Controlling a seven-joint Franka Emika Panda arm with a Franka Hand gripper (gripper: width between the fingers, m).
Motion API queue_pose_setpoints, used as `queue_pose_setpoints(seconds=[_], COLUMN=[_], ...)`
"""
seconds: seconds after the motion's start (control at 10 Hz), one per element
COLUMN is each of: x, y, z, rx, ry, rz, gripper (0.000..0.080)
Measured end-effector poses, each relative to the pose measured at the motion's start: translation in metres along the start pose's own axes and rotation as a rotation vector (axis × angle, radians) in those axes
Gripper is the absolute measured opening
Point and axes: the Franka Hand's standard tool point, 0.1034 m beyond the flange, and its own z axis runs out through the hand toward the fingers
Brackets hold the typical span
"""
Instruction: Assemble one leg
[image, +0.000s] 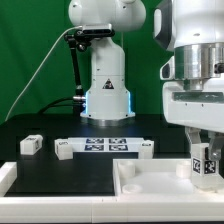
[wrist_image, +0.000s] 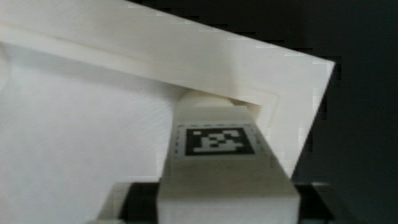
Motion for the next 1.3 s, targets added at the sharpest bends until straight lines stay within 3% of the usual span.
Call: queue_pose_setpoints(seconds=[0.1,0.2,0.4,0.5,0.9,1.3], x=[-0.0008,-0.0012,0.0015,0.0013,0.0058,0.0029], y=[-0.0002,-0.0004,-0.0012,-0.0015,-0.0042,-0.0031], z=[0.0,-0.0001,-0.0004,-0.0007,-0.0019,0.0], rx=[0.002,0.002,0.007,0.005,-0.002,-0.03], ry=[-0.005,-0.005,-0.005,-0.005,0.0,0.022], rz=[0.029,-0.003,-0.103,-0.154,-0.788,-1.233], gripper=[0.0367,0.0367,0.062,0.062,0.0649,0.0649])
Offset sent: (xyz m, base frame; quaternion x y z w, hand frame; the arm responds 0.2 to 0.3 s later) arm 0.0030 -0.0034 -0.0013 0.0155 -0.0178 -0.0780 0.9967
